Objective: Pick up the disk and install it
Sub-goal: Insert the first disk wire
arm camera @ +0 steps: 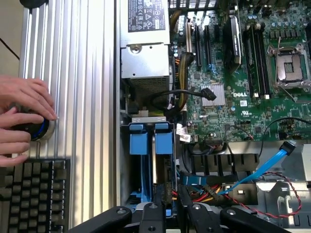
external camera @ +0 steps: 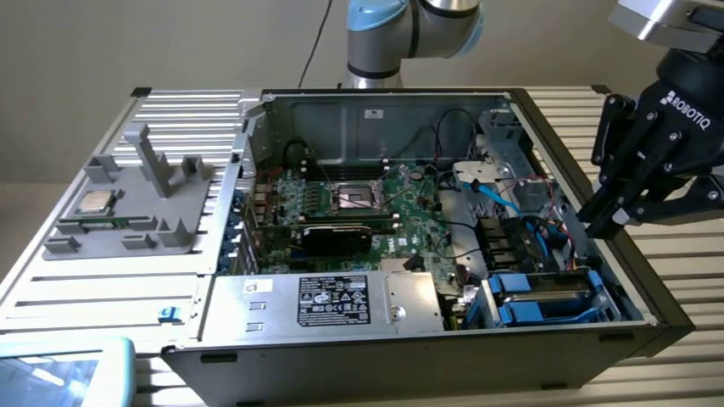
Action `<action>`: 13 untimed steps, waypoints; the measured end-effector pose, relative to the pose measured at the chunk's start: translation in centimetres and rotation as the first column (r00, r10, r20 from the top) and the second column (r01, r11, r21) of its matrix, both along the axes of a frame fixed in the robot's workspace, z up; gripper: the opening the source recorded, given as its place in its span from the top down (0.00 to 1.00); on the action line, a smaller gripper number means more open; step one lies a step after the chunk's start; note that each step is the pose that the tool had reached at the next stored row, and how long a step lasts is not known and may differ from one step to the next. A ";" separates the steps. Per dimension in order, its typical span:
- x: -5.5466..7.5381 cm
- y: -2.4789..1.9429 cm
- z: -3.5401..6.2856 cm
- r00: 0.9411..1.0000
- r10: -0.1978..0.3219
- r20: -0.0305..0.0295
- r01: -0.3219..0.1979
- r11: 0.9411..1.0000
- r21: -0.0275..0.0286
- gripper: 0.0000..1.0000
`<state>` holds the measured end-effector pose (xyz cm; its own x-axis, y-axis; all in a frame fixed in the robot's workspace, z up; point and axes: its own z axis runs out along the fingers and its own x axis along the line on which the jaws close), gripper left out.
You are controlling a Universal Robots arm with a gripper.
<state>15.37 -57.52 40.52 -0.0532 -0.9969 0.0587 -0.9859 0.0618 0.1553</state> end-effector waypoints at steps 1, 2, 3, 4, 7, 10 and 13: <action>0.0 0.00 0.00 1.000 0.000 0.000 0.000 1.000 0.000 0.76; 0.0 0.00 0.00 1.000 0.000 0.000 0.000 1.000 0.000 0.76; 0.0 0.00 -0.01 1.000 0.000 0.000 0.000 1.000 0.000 0.76; 0.0 0.00 0.00 1.000 0.000 0.000 0.000 1.000 0.000 0.76; -0.1 0.00 0.00 1.000 0.000 0.000 0.000 1.000 0.000 0.76; -0.1 0.00 0.00 1.000 0.000 0.000 0.000 1.000 0.000 0.76; -0.1 0.00 0.00 1.000 0.000 0.000 0.000 1.000 0.000 0.76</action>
<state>15.27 -57.52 40.53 -0.0533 -0.9968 0.0588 -0.9860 0.0619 0.1551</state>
